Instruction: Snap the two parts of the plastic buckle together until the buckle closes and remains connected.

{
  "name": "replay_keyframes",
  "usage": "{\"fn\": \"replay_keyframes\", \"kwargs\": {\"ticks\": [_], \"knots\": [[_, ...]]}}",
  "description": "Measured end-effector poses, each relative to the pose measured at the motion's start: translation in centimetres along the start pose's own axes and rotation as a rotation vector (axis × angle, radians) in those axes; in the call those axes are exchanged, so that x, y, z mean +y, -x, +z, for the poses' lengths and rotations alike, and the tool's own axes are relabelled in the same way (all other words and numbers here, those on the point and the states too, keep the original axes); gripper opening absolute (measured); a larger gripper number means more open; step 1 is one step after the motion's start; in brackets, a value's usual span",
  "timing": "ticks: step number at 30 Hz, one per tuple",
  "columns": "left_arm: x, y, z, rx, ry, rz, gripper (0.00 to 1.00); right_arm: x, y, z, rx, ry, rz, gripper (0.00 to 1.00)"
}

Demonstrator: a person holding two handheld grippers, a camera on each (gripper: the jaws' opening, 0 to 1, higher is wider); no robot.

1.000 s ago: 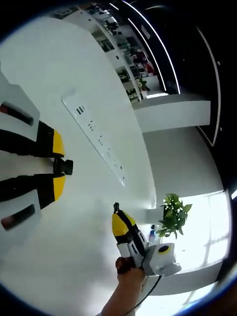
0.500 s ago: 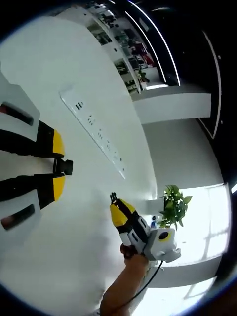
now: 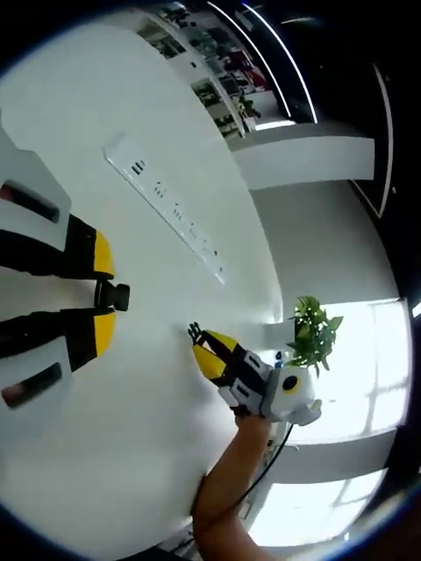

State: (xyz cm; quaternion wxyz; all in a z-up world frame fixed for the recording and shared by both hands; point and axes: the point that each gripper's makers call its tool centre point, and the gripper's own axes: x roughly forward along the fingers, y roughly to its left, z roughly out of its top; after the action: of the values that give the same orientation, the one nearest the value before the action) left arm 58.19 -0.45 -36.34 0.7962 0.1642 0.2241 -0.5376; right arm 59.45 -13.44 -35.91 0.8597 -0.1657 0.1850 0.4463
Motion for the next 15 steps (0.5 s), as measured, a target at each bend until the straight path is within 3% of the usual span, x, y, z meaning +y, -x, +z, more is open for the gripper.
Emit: {"fn": "replay_keyframes", "kwargs": {"ticks": [7,10,13,15], "knots": [[-0.4,0.0,-0.5,0.017,-0.027,-0.065,0.11,0.5,0.4,-0.4,0.01,0.008,0.038,0.1],[-0.7,-0.1,-0.1,-0.016,-0.003,-0.133,0.11,1.1,0.6,0.2,-0.013,0.007,0.072,0.1],[-0.7,-0.2,0.0,-0.012,-0.067,-0.135,0.11,1.6,0.6,0.6,-0.019,0.022,0.088,0.1],[0.2,-0.3,0.4,-0.025,-0.079,-0.082,0.1,1.6,0.6,0.6,-0.012,0.025,0.084,0.1]]}}
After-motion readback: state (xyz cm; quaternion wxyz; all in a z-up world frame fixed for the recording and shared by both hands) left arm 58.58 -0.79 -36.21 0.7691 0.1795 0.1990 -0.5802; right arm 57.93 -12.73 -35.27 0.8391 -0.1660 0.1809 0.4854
